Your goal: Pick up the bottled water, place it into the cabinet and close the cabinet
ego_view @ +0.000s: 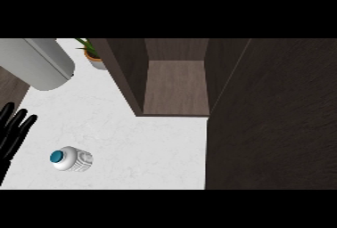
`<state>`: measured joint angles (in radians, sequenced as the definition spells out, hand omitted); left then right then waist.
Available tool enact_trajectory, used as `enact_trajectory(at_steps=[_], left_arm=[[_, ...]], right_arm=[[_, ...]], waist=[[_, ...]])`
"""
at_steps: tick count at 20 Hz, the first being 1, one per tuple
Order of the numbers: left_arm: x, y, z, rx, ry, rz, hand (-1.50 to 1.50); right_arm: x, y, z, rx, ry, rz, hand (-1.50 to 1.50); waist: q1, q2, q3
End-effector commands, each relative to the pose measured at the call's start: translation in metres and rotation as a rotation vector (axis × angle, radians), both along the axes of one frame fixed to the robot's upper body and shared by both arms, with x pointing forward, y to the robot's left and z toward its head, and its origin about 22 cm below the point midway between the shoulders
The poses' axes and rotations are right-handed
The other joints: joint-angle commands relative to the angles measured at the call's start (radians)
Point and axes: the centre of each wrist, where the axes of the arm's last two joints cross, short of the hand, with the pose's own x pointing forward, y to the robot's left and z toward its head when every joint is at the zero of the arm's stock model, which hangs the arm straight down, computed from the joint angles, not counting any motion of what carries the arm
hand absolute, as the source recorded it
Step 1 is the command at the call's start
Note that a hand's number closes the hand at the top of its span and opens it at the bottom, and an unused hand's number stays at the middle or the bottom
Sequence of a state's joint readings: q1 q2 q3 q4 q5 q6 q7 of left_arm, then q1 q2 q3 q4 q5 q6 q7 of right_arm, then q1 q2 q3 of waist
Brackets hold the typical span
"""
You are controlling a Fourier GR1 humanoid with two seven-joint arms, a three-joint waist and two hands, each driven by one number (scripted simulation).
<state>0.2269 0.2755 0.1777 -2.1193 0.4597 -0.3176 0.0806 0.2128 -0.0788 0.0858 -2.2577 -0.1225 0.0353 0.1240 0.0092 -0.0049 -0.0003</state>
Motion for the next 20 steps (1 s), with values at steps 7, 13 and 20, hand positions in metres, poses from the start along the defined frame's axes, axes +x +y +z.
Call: enact_trajectory(at_steps=[7, 13, 20], left_arm=[[-0.076, 0.024, 0.011, -0.004, 0.112, -0.012, -1.50], [-0.061, 0.034, -0.003, 0.005, 0.139, 0.029, -1.50], [-0.058, 0.051, -0.037, -0.008, 0.138, 0.121, -1.50]], right_arm=[[-0.043, 0.004, 0.018, 0.014, 0.085, 0.019, -1.50], [-0.084, 0.009, 0.032, 0.021, 0.084, 0.039, -1.50], [-0.090, 0.018, 0.022, 0.023, 0.084, 0.024, -1.50]], waist=[[0.003, 0.001, 0.000], [-0.016, 0.001, 0.000], [-0.018, 0.001, 0.000]])
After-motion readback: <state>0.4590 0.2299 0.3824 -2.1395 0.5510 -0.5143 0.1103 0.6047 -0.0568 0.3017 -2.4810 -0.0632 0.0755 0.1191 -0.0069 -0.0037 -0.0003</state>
